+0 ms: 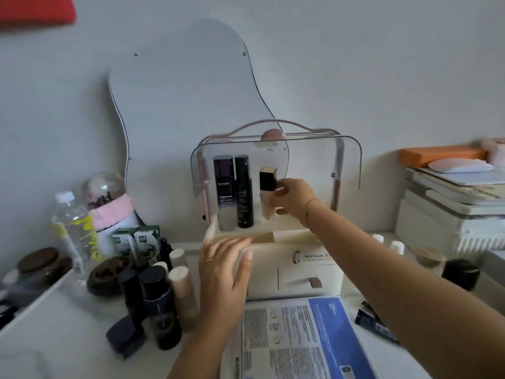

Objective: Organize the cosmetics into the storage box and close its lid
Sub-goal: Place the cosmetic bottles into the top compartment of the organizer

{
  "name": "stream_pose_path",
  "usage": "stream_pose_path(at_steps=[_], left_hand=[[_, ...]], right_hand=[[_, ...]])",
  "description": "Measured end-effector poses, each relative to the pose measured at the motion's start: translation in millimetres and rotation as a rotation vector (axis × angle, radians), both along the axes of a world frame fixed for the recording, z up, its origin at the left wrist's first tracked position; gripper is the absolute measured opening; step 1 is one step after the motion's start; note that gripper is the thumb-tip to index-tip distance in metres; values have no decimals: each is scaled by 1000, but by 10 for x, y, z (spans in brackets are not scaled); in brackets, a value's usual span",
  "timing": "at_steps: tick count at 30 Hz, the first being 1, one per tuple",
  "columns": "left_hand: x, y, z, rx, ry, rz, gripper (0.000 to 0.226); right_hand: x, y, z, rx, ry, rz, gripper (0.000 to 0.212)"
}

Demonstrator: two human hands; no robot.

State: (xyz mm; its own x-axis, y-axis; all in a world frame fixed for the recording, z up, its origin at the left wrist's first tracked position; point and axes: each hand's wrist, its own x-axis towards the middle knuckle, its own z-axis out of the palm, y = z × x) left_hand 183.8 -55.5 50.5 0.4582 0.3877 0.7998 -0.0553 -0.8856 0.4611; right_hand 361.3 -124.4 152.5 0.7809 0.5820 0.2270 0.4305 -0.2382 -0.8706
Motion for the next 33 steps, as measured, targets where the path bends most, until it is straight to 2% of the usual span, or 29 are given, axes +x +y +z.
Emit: stream_pose_path(at_steps=[3, 6, 11, 27, 33], left_hand=[[5, 23, -10, -2, -18, -7, 31], [9, 27, -20, 4, -21, -8, 35], [21, 19, -18, -3, -17, -8, 37], [-33, 28, 2, -7, 32, -23, 37], [-39, 37, 2, -1, 46, -13, 36]], right_hand=[[127, 144, -19, -18, 145, 30, 35], [226, 175, 14, -23, 165, 33, 35], [305, 149, 16, -46, 93, 21, 21], [321, 104, -75, -169, -108, -84, 25], [209, 1, -34, -209, -162, -103, 40]])
